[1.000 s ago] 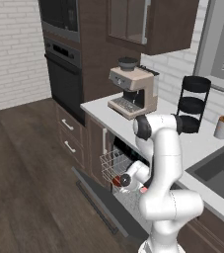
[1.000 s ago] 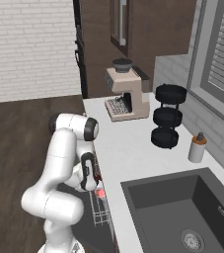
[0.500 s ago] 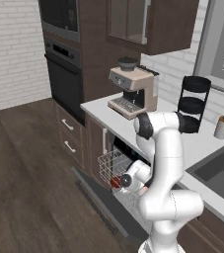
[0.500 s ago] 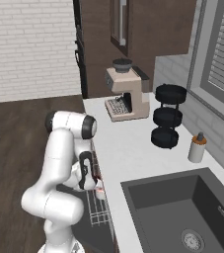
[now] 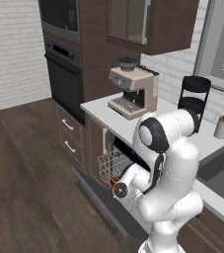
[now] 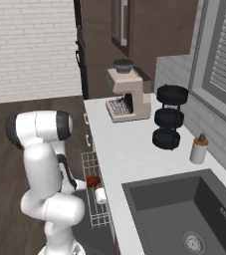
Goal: Pick up the cup and bowl from the counter, place them in the dishwasher, and close the dishwasher door.
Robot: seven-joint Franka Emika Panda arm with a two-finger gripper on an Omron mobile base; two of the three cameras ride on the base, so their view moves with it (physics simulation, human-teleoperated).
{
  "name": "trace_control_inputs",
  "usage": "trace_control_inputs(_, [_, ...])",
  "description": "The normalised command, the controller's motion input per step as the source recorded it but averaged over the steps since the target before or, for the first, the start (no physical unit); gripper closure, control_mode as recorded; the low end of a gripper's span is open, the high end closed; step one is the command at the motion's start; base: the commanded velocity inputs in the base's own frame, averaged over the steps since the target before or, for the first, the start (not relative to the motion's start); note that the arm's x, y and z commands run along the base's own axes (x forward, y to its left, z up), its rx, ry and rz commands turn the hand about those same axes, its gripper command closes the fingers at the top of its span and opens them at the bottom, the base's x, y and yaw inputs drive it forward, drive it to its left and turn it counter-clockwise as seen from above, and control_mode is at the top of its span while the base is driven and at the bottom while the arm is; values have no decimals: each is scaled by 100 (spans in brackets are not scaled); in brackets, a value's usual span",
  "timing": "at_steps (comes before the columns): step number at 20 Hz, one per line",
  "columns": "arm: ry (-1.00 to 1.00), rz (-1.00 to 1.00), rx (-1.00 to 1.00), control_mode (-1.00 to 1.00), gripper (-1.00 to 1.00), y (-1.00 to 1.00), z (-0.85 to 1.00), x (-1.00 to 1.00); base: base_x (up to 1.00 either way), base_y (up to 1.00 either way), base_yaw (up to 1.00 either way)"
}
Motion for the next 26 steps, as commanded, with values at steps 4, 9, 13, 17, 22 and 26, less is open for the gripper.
trace_control_inputs(4, [-3,0,8,-100,-100,43,100,-61,0,0,0])
trace_control_inputs(9, [6,0,11,-100,-100,64,100,-22,0,0,0])
trace_control_inputs(13, [20,0,2,-100,-100,99,97,-4,0,0,0])
trace_control_inputs(17, [19,-4,-8,-100,-100,100,27,-34,0,0,0])
trace_control_inputs(22, [21,-16,-17,-100,-100,95,0,-46,0,0,0])
trace_control_inputs(26, [17,-23,-29,-100,-100,76,-16,-34,0,0,0])
